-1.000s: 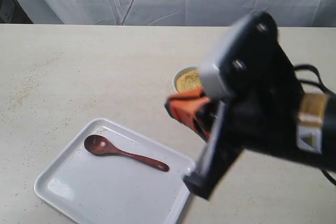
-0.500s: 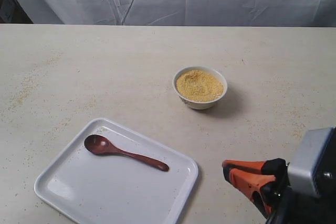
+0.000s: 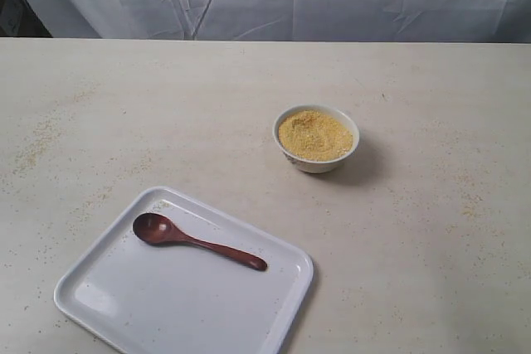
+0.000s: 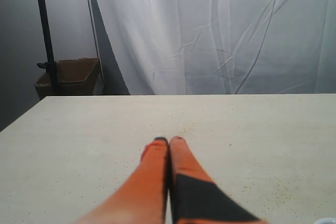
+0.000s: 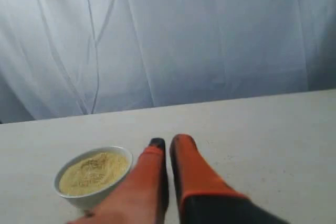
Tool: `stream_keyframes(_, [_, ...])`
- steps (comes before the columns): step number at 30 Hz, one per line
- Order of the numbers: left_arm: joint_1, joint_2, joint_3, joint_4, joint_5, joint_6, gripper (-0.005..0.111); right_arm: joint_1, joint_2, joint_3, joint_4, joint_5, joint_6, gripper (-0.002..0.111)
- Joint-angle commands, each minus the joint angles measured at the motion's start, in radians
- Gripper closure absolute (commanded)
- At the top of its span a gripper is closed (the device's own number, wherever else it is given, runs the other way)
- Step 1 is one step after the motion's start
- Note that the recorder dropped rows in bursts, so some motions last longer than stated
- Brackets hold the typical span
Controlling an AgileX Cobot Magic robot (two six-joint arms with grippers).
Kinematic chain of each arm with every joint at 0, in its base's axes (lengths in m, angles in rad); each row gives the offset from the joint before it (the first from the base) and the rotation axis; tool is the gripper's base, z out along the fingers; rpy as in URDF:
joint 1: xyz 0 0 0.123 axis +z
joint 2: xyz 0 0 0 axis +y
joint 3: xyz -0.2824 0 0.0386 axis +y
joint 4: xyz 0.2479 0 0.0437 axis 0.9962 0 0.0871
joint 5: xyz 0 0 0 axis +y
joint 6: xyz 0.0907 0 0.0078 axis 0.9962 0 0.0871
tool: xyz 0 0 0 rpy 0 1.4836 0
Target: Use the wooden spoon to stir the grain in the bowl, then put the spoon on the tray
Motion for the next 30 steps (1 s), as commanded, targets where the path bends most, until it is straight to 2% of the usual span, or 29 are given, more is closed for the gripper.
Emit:
stream_keyframes(1, [-0.005,-0.005,0.005,-0.002,0.001,-0.004,0.106,-0.057,-0.027,0.002,-0.003,0.136,0.002,0.101])
stream_keyframes(4, [-0.005,-0.005,0.005,-0.002,0.001,-0.003,0.106,-0.057,-0.027,0.002,0.044,0.15,0.002,0.101])
stream_keyframes(30, [-0.005,-0.005,0.005,-0.002,0.001,-0.003,0.106,-0.057,-0.027,0.002,0.047,0.153,0.002,0.101])
